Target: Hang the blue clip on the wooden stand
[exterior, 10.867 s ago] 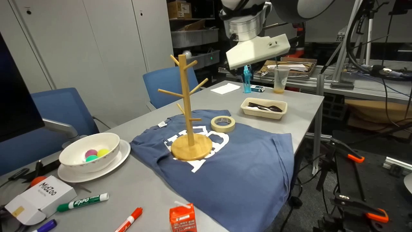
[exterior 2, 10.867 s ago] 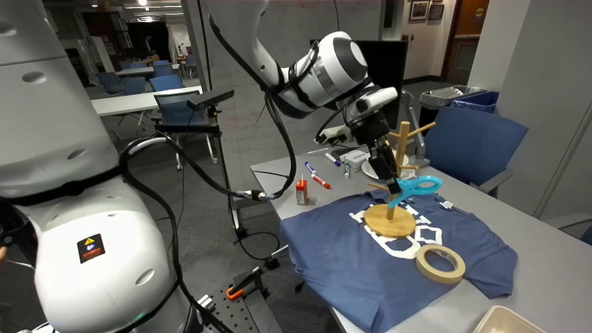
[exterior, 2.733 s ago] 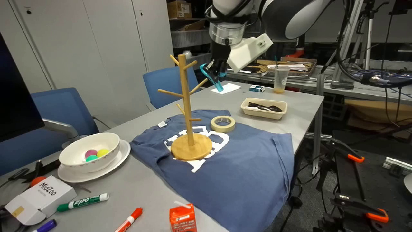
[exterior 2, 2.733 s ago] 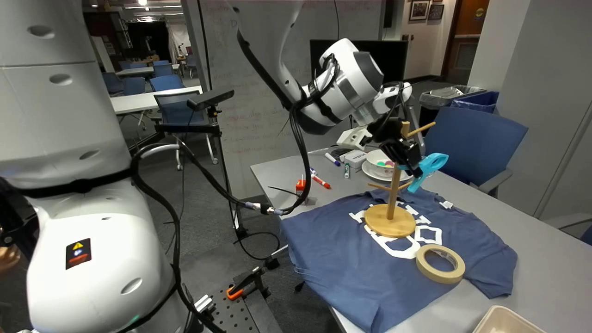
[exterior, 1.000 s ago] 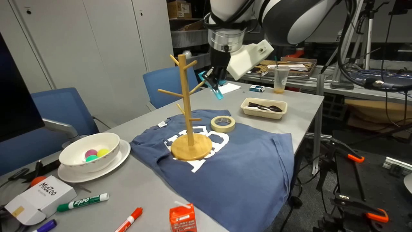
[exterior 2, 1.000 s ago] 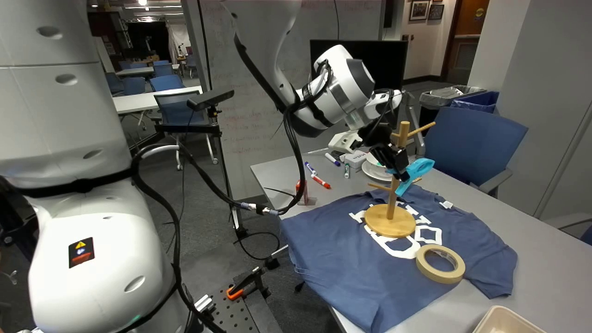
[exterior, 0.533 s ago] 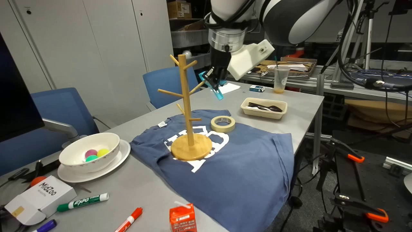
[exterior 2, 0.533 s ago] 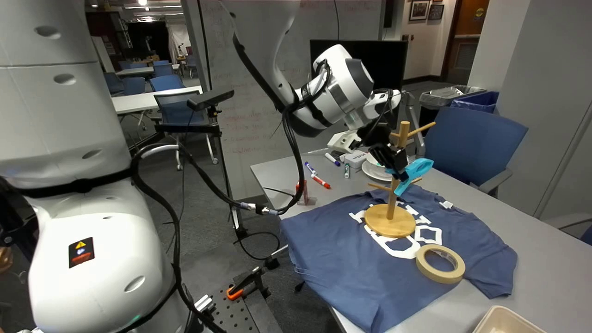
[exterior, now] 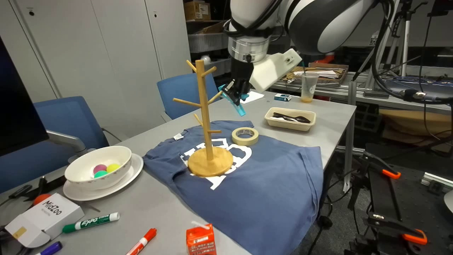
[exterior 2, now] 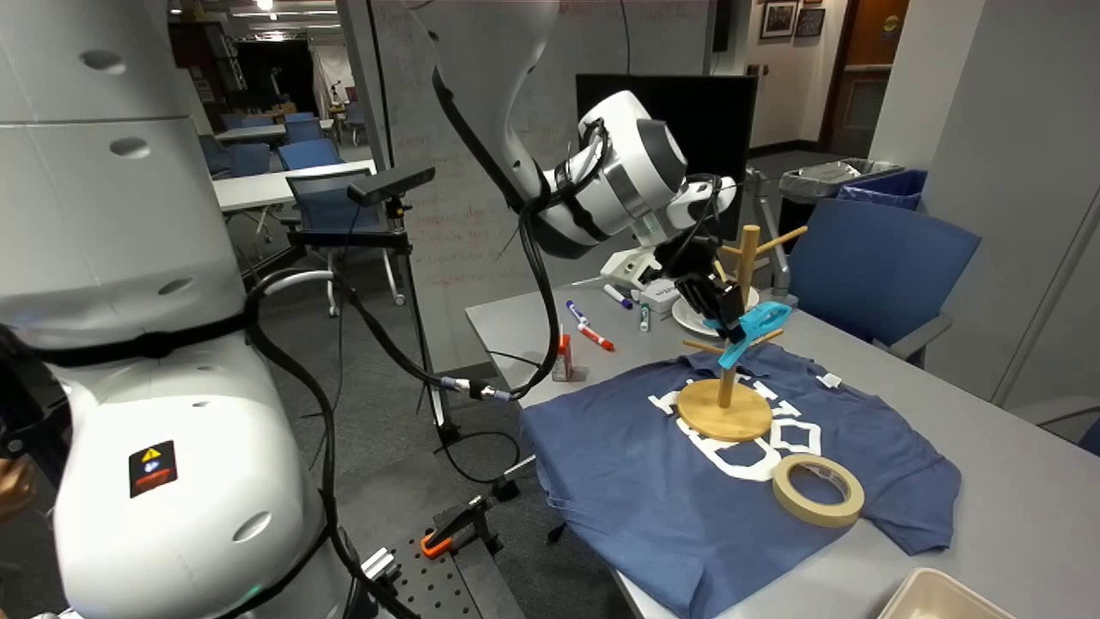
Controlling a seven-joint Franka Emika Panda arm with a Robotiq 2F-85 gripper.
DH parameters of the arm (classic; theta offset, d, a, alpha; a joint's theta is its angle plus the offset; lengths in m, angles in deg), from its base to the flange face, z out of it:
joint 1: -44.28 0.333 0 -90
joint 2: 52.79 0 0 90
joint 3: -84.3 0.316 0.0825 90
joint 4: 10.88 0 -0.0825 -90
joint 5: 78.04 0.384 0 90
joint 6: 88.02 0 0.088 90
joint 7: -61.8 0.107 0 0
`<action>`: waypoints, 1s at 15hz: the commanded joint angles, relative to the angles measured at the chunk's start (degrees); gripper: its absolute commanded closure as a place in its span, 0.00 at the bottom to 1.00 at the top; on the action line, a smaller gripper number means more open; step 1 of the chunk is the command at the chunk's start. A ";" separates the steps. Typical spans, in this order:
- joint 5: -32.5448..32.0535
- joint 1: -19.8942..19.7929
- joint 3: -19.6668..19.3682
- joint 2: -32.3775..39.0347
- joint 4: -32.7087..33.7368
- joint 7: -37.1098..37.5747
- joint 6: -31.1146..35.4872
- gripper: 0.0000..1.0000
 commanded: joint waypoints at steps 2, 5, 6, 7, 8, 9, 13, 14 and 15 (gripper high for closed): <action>2.05 0.35 -0.04 0.76 0.39 -1.48 0.99 0.94; 0.76 0.39 -0.28 0.46 0.52 -0.38 -0.04 0.94; 0.41 0.37 -0.39 0.32 0.59 -0.09 -0.35 0.94; -0.42 0.38 -0.55 0.14 0.75 0.40 -0.88 0.94; -0.97 0.38 -0.64 0.07 0.84 0.59 -1.04 0.94; -1.73 0.40 -0.73 0.07 1.05 0.94 -1.24 0.94; -4.38 0.37 -0.98 0.22 2.21 2.04 -2.02 0.94; -4.74 0.33 -1.01 0.26 2.49 2.23 -2.08 0.94; -4.76 0.28 -1.01 0.37 2.74 2.26 -1.88 0.94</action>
